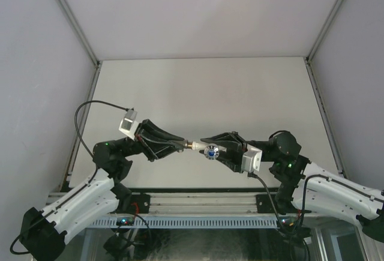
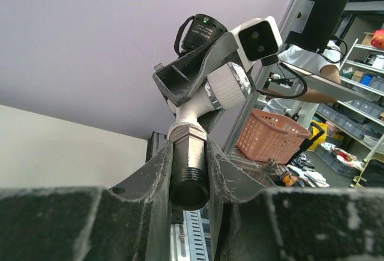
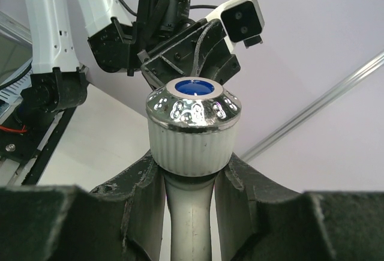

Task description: Install the water faucets

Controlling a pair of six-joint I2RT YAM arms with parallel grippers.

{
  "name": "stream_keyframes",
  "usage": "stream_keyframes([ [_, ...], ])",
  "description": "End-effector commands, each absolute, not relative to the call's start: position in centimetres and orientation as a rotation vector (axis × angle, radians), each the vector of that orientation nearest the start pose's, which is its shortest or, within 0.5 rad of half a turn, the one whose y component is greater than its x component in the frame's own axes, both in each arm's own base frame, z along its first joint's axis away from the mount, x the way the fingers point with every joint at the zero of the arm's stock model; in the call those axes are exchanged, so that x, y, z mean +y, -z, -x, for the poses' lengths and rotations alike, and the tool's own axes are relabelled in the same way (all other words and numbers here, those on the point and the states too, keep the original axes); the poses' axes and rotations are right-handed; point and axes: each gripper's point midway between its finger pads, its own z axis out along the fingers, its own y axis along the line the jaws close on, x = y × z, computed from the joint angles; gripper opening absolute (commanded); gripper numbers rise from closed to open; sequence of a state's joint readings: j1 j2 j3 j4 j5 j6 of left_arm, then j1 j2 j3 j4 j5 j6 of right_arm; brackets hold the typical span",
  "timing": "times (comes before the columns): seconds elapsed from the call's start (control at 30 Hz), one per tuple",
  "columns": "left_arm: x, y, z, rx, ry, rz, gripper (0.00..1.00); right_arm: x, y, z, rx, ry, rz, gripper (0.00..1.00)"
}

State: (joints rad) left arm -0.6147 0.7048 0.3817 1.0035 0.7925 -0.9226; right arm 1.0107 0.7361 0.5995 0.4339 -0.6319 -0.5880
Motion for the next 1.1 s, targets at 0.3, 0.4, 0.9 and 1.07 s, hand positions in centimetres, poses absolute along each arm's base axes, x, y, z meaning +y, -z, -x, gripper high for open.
stream_keyframes([
  [0.3, -24.0, -38.8, -8.3, 0.936, 1.701, -0.713, 0.0, 29.1, -39.5, -8.1, 0.383, -0.738, 1.187, 0.0],
  [0.4, -24.0, -38.7, -8.4, 0.939, 1.702, -0.704, 0.0, 28.9, -39.7, -8.1, 0.378, -0.737, 1.177, 0.0],
  [0.9, -24.0, -39.1, -8.4, 0.922, 1.731, -0.692, 0.0, 29.5, -39.8, -8.2, 0.371, -0.759, 1.169, 0.0],
  [1.07, -24.0, -39.4, -8.5, 0.923, 1.757, -0.676, 0.0, 29.8, -39.4, -8.5, 0.381, -0.738, 1.183, 0.0],
])
